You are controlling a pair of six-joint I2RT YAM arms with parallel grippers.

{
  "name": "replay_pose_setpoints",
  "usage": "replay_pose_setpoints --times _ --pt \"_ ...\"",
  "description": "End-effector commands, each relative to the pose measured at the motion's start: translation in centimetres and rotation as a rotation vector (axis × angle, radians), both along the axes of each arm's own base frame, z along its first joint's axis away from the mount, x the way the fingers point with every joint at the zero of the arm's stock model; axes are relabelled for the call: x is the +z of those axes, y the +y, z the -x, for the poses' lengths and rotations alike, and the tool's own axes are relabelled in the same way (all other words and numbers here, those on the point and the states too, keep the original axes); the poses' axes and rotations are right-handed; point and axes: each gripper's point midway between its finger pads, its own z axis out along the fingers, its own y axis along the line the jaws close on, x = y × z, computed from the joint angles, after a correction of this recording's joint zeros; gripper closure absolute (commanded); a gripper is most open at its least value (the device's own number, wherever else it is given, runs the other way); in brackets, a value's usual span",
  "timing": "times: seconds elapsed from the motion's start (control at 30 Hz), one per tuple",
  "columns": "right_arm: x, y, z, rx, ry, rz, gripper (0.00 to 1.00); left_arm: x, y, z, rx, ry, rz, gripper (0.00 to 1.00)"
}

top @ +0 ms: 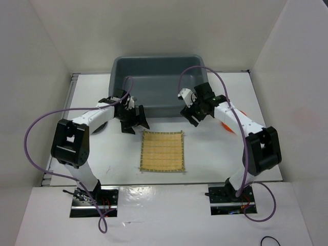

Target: Place the mixed dishes into the plastic bin

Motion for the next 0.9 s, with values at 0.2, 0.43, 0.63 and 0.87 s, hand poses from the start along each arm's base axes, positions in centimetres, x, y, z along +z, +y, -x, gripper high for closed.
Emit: replay_pose_setpoints --times 0.2,0.43,0.63,0.87 --pt "4.4 2.9 1.8 0.112 -0.013 -0.205 0.12 1.9 -2.7 2.3 -0.141 -0.002 0.229 0.03" --pt "2.8 4.0 11.6 0.343 0.077 -0.174 0.61 0.0 -3.6 8.1 -0.224 0.118 0.254 0.03" --pt "0.7 4.4 12.7 0.414 0.086 -0.098 0.97 -2.5 -3.2 11.2 -0.244 0.214 0.200 0.01" --pt "-2.0 7.0 13.9 0.498 0.129 -0.058 1.00 -4.2 -2.8 12.5 -0.231 0.243 0.177 0.00"
